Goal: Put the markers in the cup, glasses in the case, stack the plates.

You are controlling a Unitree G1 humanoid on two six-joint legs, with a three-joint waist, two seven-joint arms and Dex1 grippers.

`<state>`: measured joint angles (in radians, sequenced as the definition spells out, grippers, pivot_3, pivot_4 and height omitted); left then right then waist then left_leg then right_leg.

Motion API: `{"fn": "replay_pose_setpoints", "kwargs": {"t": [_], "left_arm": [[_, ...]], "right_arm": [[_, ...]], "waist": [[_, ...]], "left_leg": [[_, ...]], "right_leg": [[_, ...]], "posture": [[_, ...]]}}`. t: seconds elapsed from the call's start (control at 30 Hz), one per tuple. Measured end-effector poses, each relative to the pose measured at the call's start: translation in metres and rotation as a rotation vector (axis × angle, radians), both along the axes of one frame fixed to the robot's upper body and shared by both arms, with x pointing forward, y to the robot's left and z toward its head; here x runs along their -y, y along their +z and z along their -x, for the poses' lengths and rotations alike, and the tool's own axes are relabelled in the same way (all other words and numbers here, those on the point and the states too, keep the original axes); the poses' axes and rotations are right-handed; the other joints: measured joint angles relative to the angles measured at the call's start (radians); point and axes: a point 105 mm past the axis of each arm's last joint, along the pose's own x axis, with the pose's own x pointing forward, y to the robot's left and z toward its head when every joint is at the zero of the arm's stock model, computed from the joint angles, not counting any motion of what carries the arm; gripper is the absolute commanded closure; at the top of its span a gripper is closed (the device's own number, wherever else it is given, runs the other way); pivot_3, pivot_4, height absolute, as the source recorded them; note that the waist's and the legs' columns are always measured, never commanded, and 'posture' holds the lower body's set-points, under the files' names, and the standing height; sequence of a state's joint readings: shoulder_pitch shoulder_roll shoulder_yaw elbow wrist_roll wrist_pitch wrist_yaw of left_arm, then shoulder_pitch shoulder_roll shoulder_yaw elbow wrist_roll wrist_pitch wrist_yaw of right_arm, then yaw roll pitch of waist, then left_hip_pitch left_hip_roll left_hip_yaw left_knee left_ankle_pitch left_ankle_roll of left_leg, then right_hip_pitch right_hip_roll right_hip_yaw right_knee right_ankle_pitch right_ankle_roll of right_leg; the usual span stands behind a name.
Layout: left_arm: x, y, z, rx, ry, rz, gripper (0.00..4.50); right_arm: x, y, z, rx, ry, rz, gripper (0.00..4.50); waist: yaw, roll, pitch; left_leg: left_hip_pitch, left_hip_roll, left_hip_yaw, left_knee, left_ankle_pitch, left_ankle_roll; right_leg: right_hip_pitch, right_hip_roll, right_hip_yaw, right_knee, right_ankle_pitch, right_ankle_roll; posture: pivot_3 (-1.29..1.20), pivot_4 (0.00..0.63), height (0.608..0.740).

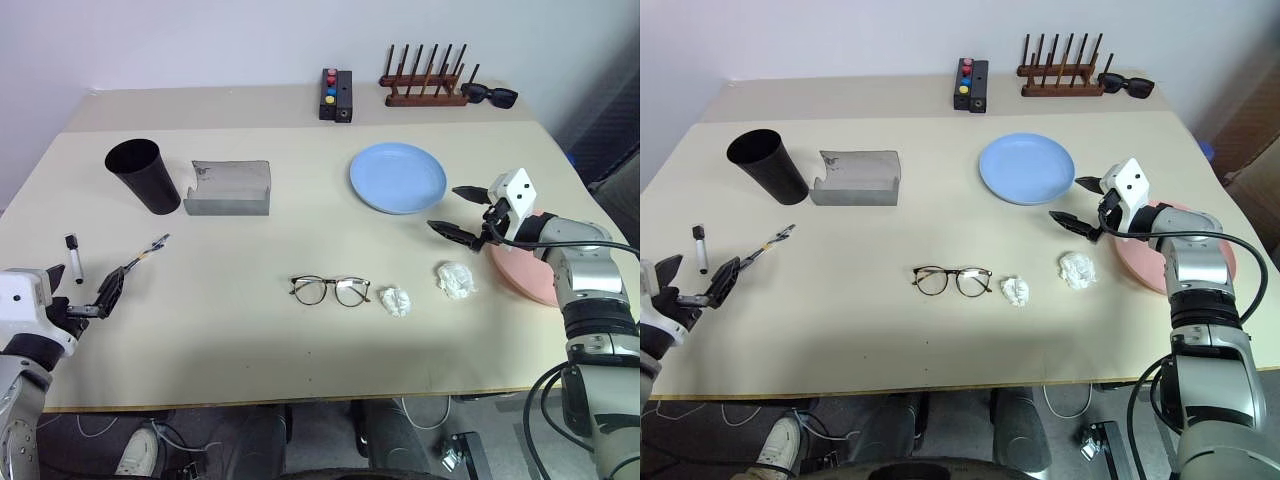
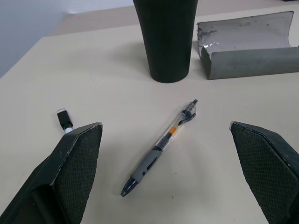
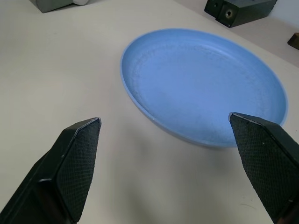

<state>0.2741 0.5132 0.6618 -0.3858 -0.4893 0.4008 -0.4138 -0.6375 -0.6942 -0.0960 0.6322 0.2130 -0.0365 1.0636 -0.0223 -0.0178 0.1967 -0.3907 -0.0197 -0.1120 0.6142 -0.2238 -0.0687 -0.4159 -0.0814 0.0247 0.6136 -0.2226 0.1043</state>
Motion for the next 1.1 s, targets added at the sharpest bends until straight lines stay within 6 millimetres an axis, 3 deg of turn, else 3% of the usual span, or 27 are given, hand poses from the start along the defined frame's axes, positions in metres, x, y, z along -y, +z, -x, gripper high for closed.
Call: {"fn": "replay_pose_setpoints", "kwargs": {"t": [0.63, 0.87, 1.1], "left_arm": [[0.003, 0.0, -0.004, 0.005, -0.011, 0.008, 0.0], [0.006, 0.003, -0.01, 0.024, -0.026, 0.013, 0.0], [0.02, 0.01, -0.04, -0.027, -0.098, -0.046, 0.0]], "right_arm": [[-0.023, 0.019, 0.004, 0.024, 0.024, 0.004, 0.02], [-0.031, 0.015, 0.003, 0.009, 0.028, -0.025, 0.02], [-0.046, 0.022, 0.011, 0.041, 0.079, -0.044, 0.02]], "waist": [[0.003, 0.0, 0.0], [0.003, 0.0, 0.0], [0.005, 0.0, 0.0]], "left_leg": [[0.0, 0.0, 0.0, 0.0, 0.0, 0.0], [0.0, 0.0, 0.0, 0.0, 0.0, 0.0], [0.0, 0.0, 0.0, 0.001, 0.0, 0.0]], "right_leg": [[0.0, 0.0, 0.0, 0.0, 0.0, 0.0], [0.0, 0.0, 0.0, 0.0, 0.0, 0.0], [0.001, 0.0, 0.0, 0.001, 0.0, 0.0]], "posture": [[0.0, 0.15, 0.74], [0.0, 0.15, 0.74], [0.0, 0.15, 0.74]]}}
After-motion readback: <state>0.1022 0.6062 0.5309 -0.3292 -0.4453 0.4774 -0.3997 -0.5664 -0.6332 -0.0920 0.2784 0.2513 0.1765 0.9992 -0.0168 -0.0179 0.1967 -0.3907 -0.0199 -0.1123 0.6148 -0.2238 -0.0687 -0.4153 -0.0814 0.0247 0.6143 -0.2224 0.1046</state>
